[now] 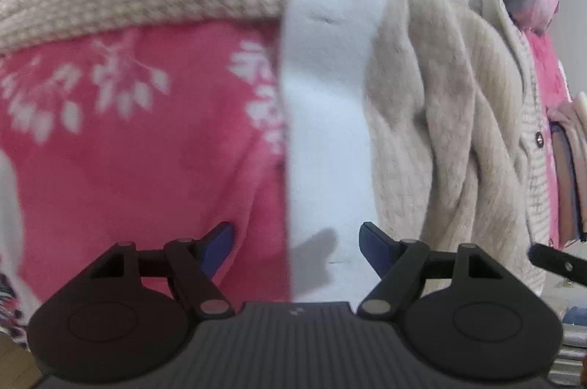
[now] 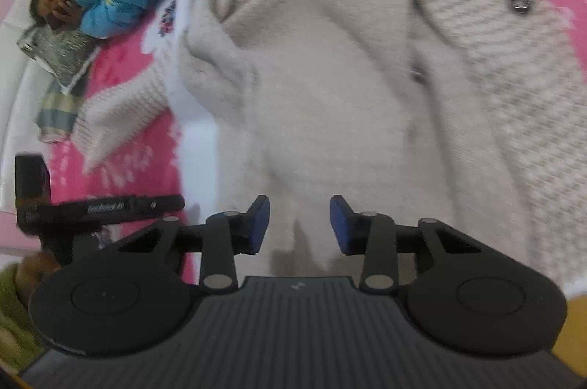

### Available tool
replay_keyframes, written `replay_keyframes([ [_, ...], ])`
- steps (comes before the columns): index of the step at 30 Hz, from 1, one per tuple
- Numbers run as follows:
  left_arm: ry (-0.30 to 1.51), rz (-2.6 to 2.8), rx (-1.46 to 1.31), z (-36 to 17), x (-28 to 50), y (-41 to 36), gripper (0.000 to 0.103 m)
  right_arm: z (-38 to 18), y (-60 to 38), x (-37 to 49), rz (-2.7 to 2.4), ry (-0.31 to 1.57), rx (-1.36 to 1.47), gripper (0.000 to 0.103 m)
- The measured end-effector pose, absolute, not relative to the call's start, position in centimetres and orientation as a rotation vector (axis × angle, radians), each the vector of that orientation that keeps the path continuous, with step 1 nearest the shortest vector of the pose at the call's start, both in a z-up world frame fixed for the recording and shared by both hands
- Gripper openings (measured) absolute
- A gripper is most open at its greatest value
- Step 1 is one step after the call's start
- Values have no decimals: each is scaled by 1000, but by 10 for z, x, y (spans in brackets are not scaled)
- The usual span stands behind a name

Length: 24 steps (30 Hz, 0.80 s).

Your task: Fold clothes

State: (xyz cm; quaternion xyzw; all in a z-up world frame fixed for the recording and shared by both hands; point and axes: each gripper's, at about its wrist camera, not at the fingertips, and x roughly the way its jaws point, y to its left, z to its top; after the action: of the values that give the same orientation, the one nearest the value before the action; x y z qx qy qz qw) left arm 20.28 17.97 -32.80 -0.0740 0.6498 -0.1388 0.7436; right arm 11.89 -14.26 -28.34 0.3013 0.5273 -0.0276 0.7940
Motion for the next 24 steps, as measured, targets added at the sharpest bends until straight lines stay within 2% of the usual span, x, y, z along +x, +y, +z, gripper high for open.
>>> replay_keyframes([
  [4,1427,-271,-72,-338,202,153,73,-284,-157,104,-154,1086,625,27],
  [10,1424,-214,70,-344,202,133,73,-283,-205,83,-386,1015,583,30],
  [12,1422,-207,76,-345,202,132,74,-286,-230,81,-443,998,543,36],
  [13,1422,-202,72,-345,203,133,75,-288,-244,81,-464,990,520,45],
  [15,1421,-192,60,-346,203,133,76,-295,-277,85,-485,965,497,51],
  [19,1410,-164,69,-352,199,124,81,-331,-356,111,-489,951,605,67],
  [21,1404,-143,72,-354,196,118,82,-357,-384,121,-446,995,718,67],
  [22,1401,-132,74,-355,195,114,82,-368,-393,123,-417,1011,784,64],
  [23,1399,-121,75,-356,193,111,84,-373,-395,123,-383,1001,833,33],
  [24,1396,-110,77,-357,192,107,84,-369,-390,123,-333,969,845,7],
])
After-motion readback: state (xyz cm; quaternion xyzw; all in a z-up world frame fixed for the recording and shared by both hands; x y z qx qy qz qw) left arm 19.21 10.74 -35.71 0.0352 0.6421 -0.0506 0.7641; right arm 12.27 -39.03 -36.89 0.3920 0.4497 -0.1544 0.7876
